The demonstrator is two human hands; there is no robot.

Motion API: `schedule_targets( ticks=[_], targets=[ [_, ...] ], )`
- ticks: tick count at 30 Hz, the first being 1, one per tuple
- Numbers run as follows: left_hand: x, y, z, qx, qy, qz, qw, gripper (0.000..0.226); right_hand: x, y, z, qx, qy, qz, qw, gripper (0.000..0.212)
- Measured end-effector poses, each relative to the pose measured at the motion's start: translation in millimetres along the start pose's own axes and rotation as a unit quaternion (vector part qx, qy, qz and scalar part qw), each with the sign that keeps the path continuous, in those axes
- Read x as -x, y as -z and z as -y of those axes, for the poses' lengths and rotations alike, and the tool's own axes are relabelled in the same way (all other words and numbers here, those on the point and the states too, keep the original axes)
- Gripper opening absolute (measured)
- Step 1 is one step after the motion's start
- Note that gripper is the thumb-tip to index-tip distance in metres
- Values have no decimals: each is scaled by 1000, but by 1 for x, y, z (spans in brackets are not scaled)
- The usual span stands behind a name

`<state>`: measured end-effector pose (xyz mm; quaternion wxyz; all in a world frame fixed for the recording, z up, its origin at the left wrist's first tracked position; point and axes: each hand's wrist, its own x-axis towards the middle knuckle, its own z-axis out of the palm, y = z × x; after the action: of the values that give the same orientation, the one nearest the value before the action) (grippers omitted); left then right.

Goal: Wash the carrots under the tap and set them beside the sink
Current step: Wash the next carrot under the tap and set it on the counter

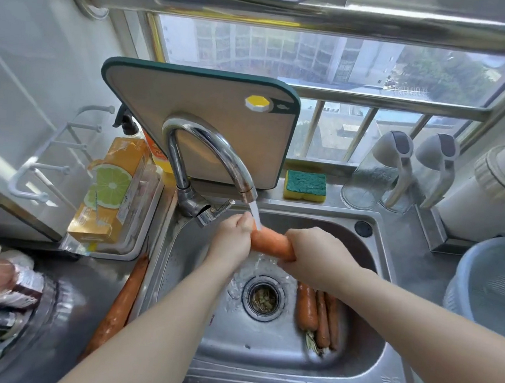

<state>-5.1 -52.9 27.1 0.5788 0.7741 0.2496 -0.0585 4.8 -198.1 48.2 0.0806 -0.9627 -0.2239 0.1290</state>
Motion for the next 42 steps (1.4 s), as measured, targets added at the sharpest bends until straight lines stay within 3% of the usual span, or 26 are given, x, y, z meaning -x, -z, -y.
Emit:
schedule_targets(
  ticks=[2,3,5,7,8,9,10,13,15,16,17,19,20,21,23,25,26,29,31,32,34,37,39,42],
  targets=[
    [-1,-4,-5,188,73,1,980,27,-2,-3,2,-156,-55,93,982,22],
    [-1,-7,-9,290,115,6,950,25,-1,-3,3,-265,-89,149,949,22],
    [1,-10,-14,451,169,31,876,24,0,-1,4,-490,-145,263,819,19],
    [8,-13,-15,558,188,74,805,23,0,3,1,-628,-173,343,676,24],
    [12,-14,-15,572,186,83,795,19,-1,5,1,-648,-176,358,649,26],
    [13,-15,-13,556,178,86,807,14,-3,7,2,-634,-177,356,663,26],
    [13,-16,-11,517,171,72,836,9,-5,7,5,-589,-173,337,714,22],
    [6,-21,-8,423,161,-14,892,11,-8,5,18,-323,-122,208,915,12],
    [-4,-25,-3,372,169,-92,908,14,-8,-1,24,-115,-59,107,986,7],
    [-7,-25,0,335,179,-132,916,18,-7,-7,25,-6,-19,37,999,14],
    [-9,-26,2,305,190,-164,919,21,-6,-13,26,91,29,-36,995,24],
    [-10,-23,1,295,217,-194,910,16,-4,-12,27,165,78,-109,977,36],
    [-10,-21,-1,318,233,-184,901,14,-5,-12,29,160,90,-93,979,33],
    [-10,-20,-2,347,245,-165,890,18,-6,-8,32,137,80,-72,985,25],
    [-9,-18,-4,396,250,-127,874,28,-9,3,30,31,16,81,996,13],
    [-9,-17,-3,442,249,-72,859,30,-14,9,17,-137,-31,186,972,10],
    [-8,-15,-4,471,247,-37,846,32,-14,10,10,-262,-63,244,932,15],
    [-6,-15,-5,547,226,54,804,32,-11,14,-4,-567,-146,352,731,24],
    [-4,-15,-6,573,210,95,787,25,-9,13,-5,-631,-169,371,660,39],
    [-3,-15,-6,566,206,104,791,24,-8,12,-5,-637,-178,372,651,45],
    [-6,-17,-5,530,201,92,818,28,-7,11,0,-597,-194,358,691,54],
    [-9,-19,-4,469,172,21,866,26,-8,8,10,-459,-193,268,825,63],
    [-12,-18,-4,423,156,-19,892,25,-10,2,14,-389,-158,177,890,66],
    [-18,-9,-3,402,175,-41,898,29,-4,-11,19,-294,-38,77,952,43]
  ],
)
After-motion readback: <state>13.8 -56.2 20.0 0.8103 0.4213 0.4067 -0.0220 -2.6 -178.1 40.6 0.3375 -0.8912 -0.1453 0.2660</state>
